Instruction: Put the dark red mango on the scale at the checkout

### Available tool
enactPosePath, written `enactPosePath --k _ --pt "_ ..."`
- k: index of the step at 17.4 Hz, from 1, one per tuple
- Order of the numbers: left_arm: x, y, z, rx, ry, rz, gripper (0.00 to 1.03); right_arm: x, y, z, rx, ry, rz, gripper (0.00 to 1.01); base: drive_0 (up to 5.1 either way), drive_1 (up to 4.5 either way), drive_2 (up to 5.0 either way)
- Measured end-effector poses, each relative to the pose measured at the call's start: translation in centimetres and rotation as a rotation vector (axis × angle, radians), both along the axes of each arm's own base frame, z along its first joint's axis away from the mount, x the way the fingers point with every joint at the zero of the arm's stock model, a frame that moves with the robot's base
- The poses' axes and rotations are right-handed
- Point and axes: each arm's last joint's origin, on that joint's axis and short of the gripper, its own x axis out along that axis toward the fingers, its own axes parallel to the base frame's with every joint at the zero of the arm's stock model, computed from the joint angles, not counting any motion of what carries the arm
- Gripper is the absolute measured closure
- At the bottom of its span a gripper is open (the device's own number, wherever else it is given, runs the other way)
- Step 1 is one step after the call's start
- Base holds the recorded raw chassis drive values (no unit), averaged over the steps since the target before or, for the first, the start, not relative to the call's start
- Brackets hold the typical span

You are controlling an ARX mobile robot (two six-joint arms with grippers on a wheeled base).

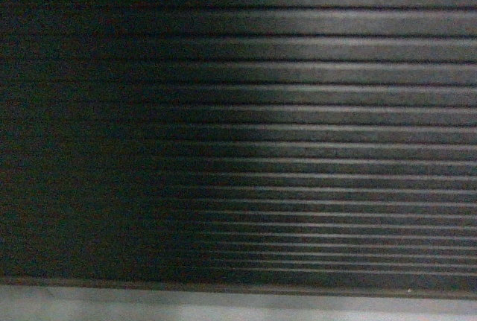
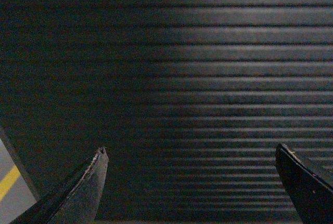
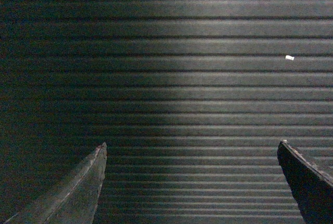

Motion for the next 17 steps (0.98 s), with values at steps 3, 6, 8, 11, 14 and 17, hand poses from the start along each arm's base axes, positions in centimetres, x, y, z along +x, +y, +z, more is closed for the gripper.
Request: enactPosePath --k 3,6,8,11,14,17 --pt "0.00 0.00 0.01 0.001 -0.001 -0.001 0.05 0.00 0.00 0.02 0.000 -0.002 0.000 0.03 0.0 0.00 0.0" --pt "0.00 0.00 0.02 0.001 -0.002 0.000 0.05 0.00 0.00 0.02 0.001 -0.002 -0.002 0.03 0.0 0.00 0.0" --pt "0.00 0.00 0.02 0.001 -0.002 0.001 0.05 0.00 0.00 0.02 0.000 -0.002 -0.001 0.03 0.0 0.00 0.0" --pt "0.00 0.00 0.02 0.001 -0.002 0.000 0.05 0.00 0.00 0.01 0.001 -0.001 -0.001 0.03 0.0 0.00 0.0" --pt "0.00 0.00 0.02 0.000 -0.002 0.001 0.05 0.00 0.00 0.01 -0.001 -0.001 0.000 0.03 0.0 0.00 0.0" --pt "0.00 0.00 0.02 0.001 -0.002 0.000 0.05 0.00 0.00 0.01 0.001 -0.001 -0.001 0.03 0.0 0.00 0.0"
